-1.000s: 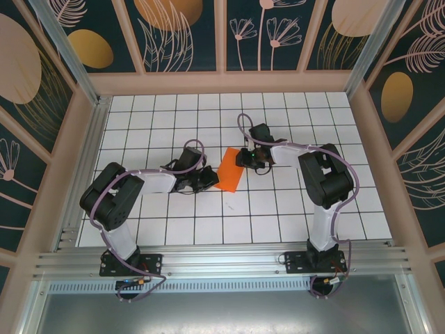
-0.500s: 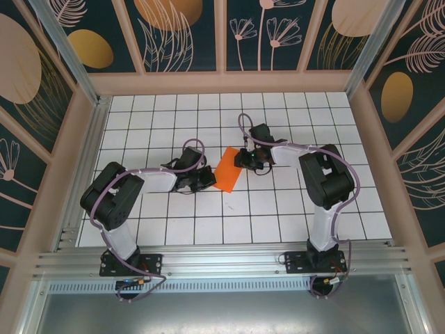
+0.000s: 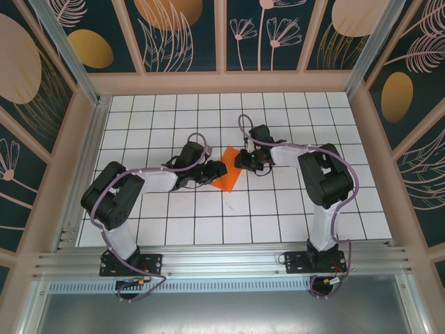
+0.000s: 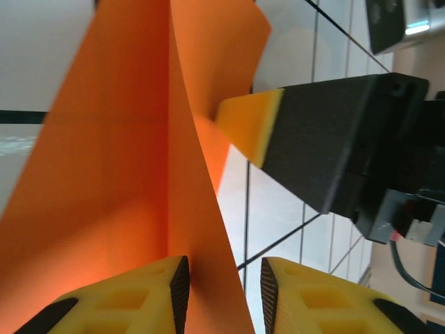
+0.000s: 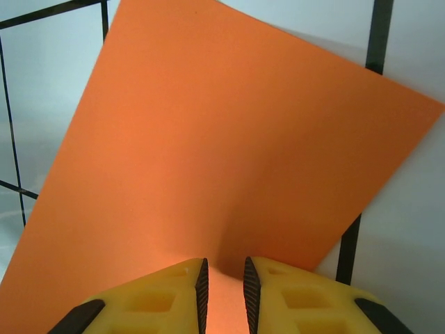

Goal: Fold a paper plane with a square sheet of paper (pick it up from the middle)
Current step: Fold the triangle a second time at the center of the table.

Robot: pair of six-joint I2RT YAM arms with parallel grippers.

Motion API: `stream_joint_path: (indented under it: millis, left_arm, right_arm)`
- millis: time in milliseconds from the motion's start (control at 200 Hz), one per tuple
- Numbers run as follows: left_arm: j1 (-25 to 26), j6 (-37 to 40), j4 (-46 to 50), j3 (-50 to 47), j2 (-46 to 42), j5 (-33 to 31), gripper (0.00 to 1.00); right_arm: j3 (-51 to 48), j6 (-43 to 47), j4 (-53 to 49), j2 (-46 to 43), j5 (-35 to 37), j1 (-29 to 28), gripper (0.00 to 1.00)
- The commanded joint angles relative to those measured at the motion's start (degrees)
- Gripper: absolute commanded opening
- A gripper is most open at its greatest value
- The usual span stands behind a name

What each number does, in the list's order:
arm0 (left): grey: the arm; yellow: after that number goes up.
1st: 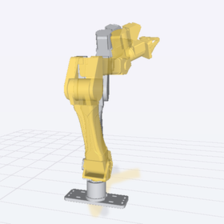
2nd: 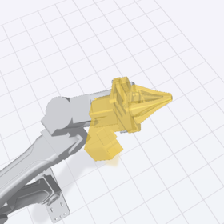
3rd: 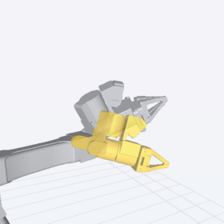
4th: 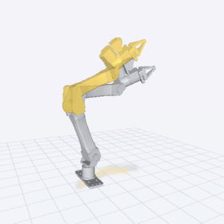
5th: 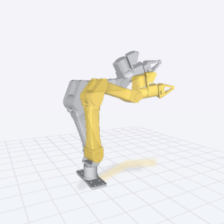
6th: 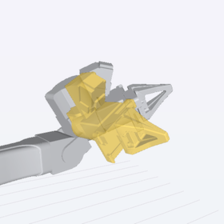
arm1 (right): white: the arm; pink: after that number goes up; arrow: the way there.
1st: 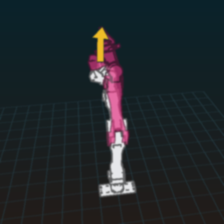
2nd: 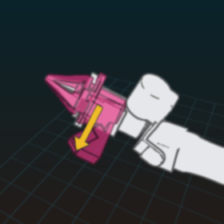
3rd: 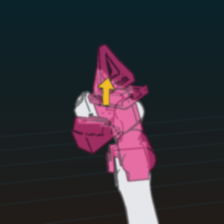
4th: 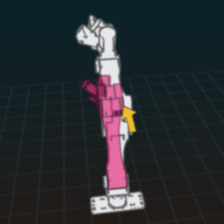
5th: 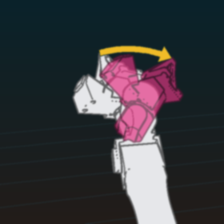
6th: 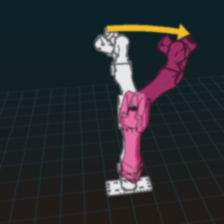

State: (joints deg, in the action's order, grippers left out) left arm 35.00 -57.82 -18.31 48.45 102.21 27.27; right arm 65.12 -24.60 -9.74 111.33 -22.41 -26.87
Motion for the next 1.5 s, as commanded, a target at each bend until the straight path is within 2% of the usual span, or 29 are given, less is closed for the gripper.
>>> stream_joint_path:
  millis: [0,570,961,1171,1306,1496]
  left_arm:
    - [1.08,-1.94,-5.27,1.73,1.99,3.26,0.36]
    - [2.13,-3.78,-10.08,3.24,6.66,2.05,0.49]
    - [2.09,-4.74,-8.38,3.01,7.81,-2.98,0.34]
    - [2.09,-4.76,-6.42,2.96,7.81,-5.58,0.28]
    - [2.09,-5.01,-5.65,3.13,8.02,-6.44,0.26]
    - [2.14,-5.03,-4.9,3.3,8.11,-7.21,0.26]
  right_arm:
    - [-1.71,-1.22,-0.68,1.88,0.09,-0.35,0.24]
    - [-3.86,-3.42,2.62,2.39,-4.87,1.16,0.23]
    - [-5.08,-5.88,6.43,1.12,-10.81,3.26,0.24]
    - [-6.86,-8.02,10.69,-0.98,-15.61,5.25,0.3]
    - [-8.26,-7.07,12.05,-2.69,-17.04,5.99,0.34]
    - [-11.34,-4.13,12.61,-5.5,-19.07,6.24,0.34]
